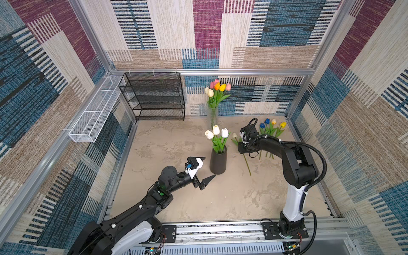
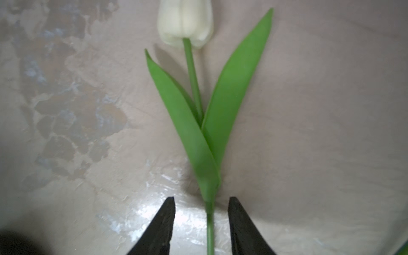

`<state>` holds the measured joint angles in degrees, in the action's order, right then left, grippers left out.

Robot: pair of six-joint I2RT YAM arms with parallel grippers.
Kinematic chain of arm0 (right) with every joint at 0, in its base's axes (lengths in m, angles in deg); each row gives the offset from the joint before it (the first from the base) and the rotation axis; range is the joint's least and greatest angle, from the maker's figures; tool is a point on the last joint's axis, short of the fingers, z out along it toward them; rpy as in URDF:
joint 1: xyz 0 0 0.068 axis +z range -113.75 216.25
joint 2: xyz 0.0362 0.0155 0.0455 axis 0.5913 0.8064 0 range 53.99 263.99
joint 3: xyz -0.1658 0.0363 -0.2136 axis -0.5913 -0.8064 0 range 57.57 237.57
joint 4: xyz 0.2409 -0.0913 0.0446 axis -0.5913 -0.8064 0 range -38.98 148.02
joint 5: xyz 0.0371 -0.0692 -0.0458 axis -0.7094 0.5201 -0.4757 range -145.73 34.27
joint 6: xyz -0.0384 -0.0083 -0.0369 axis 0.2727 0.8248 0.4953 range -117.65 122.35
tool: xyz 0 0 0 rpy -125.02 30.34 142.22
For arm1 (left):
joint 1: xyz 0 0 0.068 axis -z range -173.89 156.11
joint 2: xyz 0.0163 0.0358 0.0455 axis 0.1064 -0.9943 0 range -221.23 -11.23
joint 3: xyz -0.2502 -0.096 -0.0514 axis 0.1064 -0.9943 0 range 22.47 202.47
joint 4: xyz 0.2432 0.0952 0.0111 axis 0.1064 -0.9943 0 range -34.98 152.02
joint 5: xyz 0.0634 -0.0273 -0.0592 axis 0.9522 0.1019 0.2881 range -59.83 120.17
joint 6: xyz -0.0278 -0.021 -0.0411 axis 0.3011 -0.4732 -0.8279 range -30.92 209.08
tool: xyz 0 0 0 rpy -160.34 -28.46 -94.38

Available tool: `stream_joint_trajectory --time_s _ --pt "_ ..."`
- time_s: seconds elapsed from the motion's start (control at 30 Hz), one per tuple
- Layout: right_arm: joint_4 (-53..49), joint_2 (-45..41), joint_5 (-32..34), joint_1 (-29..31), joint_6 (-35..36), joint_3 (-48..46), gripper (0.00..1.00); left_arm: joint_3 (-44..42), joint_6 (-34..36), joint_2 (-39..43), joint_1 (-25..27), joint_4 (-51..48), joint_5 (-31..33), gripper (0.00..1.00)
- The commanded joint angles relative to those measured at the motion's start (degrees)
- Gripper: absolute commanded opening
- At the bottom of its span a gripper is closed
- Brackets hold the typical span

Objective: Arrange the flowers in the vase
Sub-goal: 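Move the right gripper to a white tulip lying on the table, then close the right gripper on the white tulip stem and lift it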

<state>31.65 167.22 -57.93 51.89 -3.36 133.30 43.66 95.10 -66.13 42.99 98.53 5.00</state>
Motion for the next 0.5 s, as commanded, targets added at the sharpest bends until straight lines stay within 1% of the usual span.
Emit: stream_joint_trajectory --time_s 0.0,0.03,0.07,0.13,0.23,0.3,0.47 --pt "0.88 1.09 2.26 0.03 0.09 -0.25 0.33 1.19 1.53 0.22 0.03 -0.81 -2.16 0.99" --pt "1.01 1.14 2.15 0.02 -0.08 -0.51 0.3 1.44 1.65 0.38 0.02 -0.83 -2.25 0.99" --pt "1.46 1.04 1.88 0.09 -0.09 -0.87 0.28 1.56 1.66 0.52 0.02 -2.93 -2.28 0.99" --pt "1.68 1.33 1.52 0.1 0.16 -1.21 0.24 1.4 1.62 0.84 0.01 -3.03 -2.18 0.99" --pt "1.58 1.64 1.58 0.09 0.13 -1.34 0.13 1.4 1.69 0.99 0.03 -3.03 -1.85 0.99" --pt "2.18 1.09 0.8 0.09 0.01 -1.54 0.08 1.53 1.63 1.1 0.03 -3.03 -1.78 0.99" --pt "5.28 -2.2 -2.05 0.05 -1.18 -1.8 0.02 1.92 1.71 1.18 0.03 -3.06 -1.36 0.99"
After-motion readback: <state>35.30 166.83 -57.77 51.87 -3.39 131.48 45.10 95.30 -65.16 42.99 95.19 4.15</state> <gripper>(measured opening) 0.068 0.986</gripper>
